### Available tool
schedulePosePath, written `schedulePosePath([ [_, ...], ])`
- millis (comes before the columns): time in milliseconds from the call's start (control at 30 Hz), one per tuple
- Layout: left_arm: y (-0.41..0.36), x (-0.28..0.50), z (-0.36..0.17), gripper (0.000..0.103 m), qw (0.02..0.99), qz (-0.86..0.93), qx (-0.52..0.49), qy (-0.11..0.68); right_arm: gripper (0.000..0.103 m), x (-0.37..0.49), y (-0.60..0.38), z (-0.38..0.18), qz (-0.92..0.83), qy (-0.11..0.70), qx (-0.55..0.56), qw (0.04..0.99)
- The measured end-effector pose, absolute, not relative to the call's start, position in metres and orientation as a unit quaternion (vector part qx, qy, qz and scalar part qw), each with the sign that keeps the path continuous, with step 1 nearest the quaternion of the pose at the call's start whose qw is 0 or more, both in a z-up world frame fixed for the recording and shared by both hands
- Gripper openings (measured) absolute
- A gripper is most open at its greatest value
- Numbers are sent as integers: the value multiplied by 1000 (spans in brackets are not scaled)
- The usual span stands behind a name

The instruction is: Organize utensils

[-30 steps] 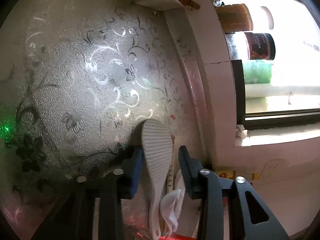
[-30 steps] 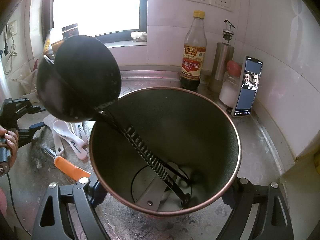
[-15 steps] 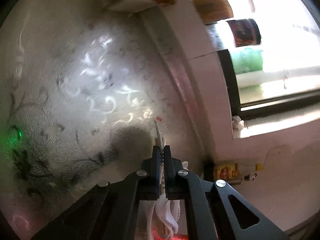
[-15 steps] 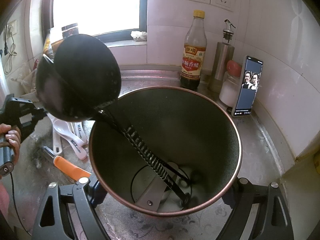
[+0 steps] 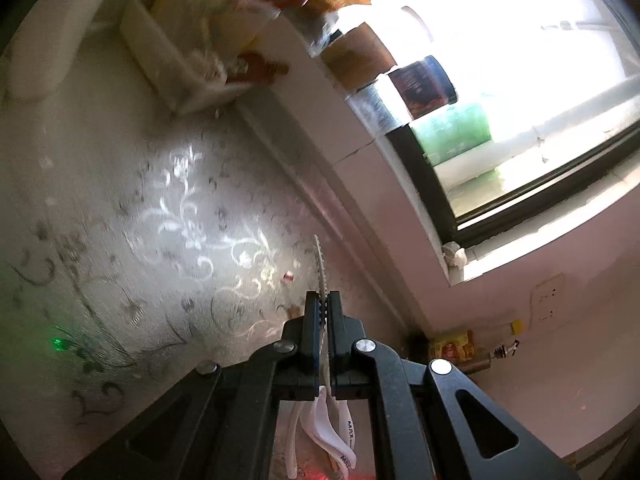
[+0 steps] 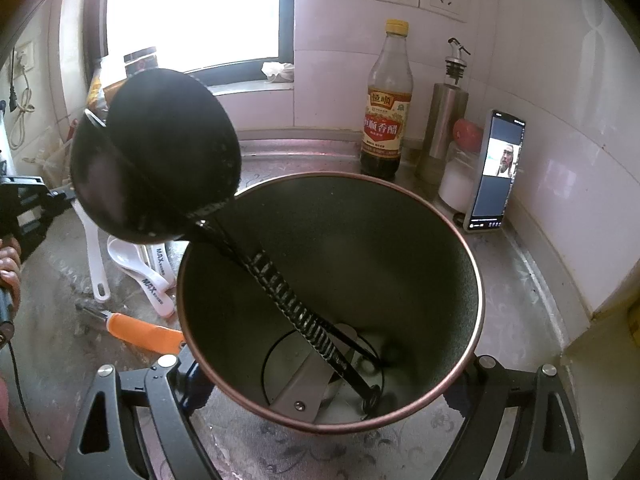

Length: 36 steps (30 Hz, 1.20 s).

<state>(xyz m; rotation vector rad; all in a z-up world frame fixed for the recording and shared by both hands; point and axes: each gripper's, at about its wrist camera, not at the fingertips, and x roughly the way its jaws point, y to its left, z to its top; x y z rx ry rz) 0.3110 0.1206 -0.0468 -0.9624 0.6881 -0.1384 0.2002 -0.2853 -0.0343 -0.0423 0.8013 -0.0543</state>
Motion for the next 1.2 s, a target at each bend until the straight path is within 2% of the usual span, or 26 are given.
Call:
schedulePosePath([
  [367,113,279,26,2,872,-94,-407,257,90,200,-284,-34,-26,390,-20,920],
  [800,66,247,119,3,898,-204,-348,176,90,199,-283,-34,-25,389,-17,921],
  [1200,5,248,153,3,885,-303,-305,178,90,202,-282,-33,-22,390,-17,921],
])
